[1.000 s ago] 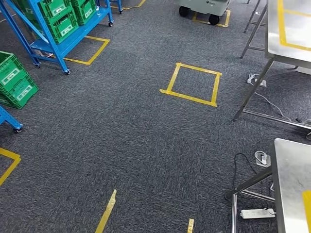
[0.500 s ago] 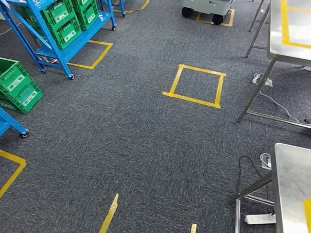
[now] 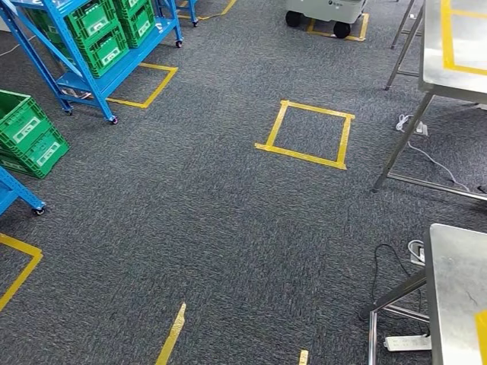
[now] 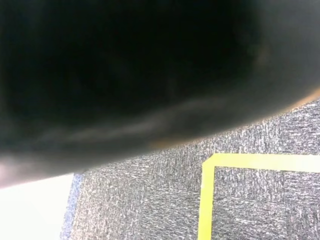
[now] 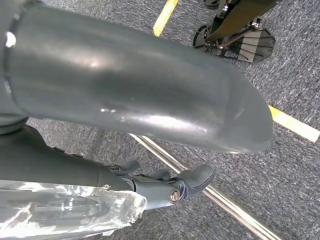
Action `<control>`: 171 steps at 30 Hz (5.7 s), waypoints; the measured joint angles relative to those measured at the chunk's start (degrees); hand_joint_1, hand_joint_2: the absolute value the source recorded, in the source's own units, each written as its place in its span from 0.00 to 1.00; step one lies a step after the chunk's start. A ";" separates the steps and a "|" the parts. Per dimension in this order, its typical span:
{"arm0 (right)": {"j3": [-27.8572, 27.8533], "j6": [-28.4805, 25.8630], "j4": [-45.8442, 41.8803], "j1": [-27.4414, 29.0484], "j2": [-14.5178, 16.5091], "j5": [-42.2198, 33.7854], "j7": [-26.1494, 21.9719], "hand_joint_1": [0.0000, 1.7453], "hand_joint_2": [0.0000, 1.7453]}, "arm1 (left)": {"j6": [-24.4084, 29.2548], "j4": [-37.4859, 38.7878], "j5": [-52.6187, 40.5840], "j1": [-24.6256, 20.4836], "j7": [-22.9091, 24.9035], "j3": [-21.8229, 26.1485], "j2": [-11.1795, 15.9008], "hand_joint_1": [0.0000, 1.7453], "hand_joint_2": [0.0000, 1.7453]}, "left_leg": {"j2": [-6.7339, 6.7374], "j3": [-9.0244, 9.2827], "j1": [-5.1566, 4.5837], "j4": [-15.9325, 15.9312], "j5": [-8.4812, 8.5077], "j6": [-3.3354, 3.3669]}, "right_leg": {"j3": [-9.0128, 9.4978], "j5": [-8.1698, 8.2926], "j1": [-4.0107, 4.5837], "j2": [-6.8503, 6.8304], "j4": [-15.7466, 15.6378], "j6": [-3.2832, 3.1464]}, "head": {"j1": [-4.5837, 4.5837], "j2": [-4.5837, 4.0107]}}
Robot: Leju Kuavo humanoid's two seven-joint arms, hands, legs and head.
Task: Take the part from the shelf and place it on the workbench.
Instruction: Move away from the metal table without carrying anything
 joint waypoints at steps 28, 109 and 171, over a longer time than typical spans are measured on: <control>0.00 0.01 0.10 0.00 0.00 0.00 0.00 0.00 0.00 | 0.00 0.00 0.00 0.00 0.11 0.02 0.00 0.00 0.00 | 0.00 0.09 -0.09 0.01 -0.03 0.02 | 0.15 0.05 -0.12 -0.01 -0.26 0.08 | 0.00 0.00; 9.69 -6.32 -0.22 1.96 0.26 0.00 0.86 0.00 0.00 | 0.18 0.08 0.31 -0.63 2.57 2.38 -0.38 0.00 0.00 | 0.02 -1.87 0.04 -0.75 2.86 1.63 | -3.35 -8.68 -0.70 -0.50 12.62 2.10 | 0.47 0.00; 14.39 -5.60 -2.58 3.49 0.09 0.00 0.08 0.00 0.00 | 0.78 0.00 6.55 1.18 5.58 -3.98 0.07 0.00 0.00 | -1.09 -2.54 0.25 -0.29 3.31 1.62 | -4.95 -7.87 -1.47 -0.32 14.07 3.47 | 0.73 0.00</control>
